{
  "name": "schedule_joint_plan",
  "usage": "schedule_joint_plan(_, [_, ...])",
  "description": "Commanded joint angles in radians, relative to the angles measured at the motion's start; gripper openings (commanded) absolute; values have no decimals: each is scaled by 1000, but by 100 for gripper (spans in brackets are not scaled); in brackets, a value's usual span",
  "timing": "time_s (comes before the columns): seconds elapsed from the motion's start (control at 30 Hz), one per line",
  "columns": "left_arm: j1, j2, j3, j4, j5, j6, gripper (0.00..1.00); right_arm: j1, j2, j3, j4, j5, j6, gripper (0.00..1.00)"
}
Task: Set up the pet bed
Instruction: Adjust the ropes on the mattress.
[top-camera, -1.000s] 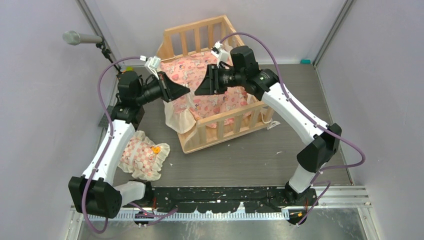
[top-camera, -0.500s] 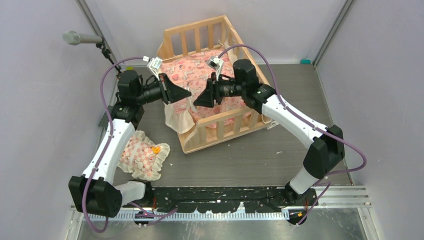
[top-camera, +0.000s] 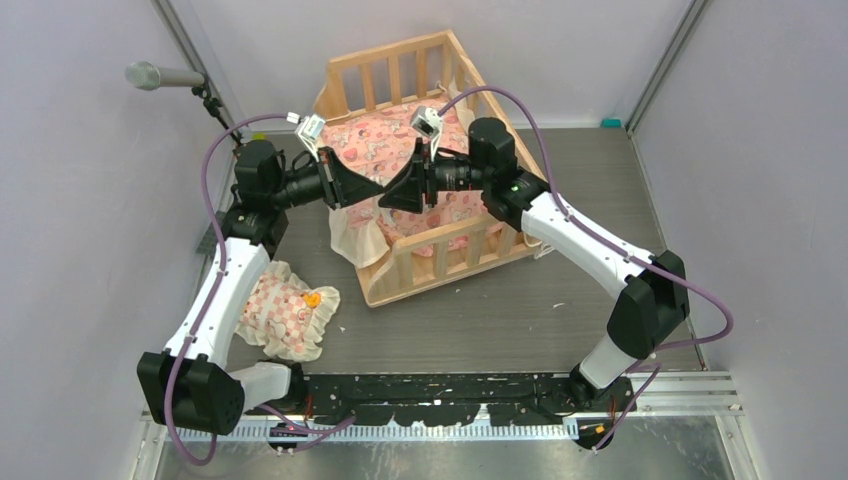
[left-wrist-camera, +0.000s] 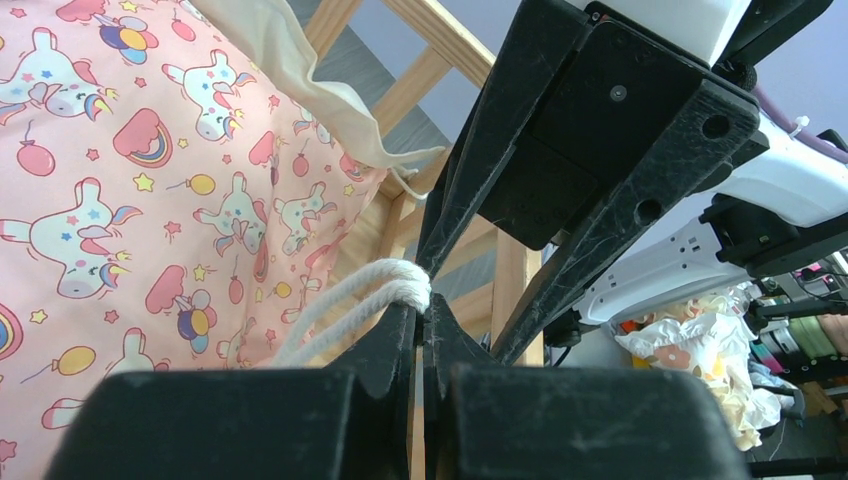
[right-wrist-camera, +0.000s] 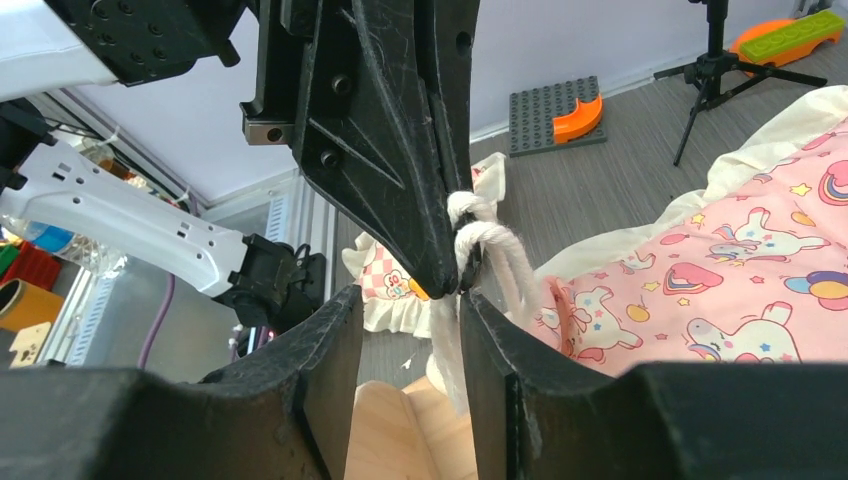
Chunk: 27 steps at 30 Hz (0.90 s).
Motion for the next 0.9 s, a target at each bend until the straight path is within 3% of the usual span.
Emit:
schedule_joint_plan(0.0, [5, -10, 24, 44, 32, -16, 0, 6, -13, 26, 50, -30, 1, 44])
schedule_joint_plan(0.27, [5, -9, 23, 52, 34, -21, 0, 8, 6, 43, 32, -30, -2, 34])
schedule_joint_plan(0.4, [5, -10, 22, 51, 37, -28, 0, 9, 20, 54, 23, -29, 8, 42])
schedule_joint_plan(0.53, [5, -12, 21, 76, 45, -37, 0, 10, 33, 69, 10, -25, 4, 42])
schedule_joint_plan(0.77, [5, -8, 21, 74, 47, -32, 0, 10, 36, 69, 8, -24, 11, 27])
schedule_joint_plan(0.8, [5, -7, 22, 75, 47, -32, 0, 10, 34, 66, 5, -22, 11, 27])
schedule_joint_plan(0.87, [5, -5, 21, 75, 47, -31, 0, 10, 27, 61, -2, -15, 5, 39])
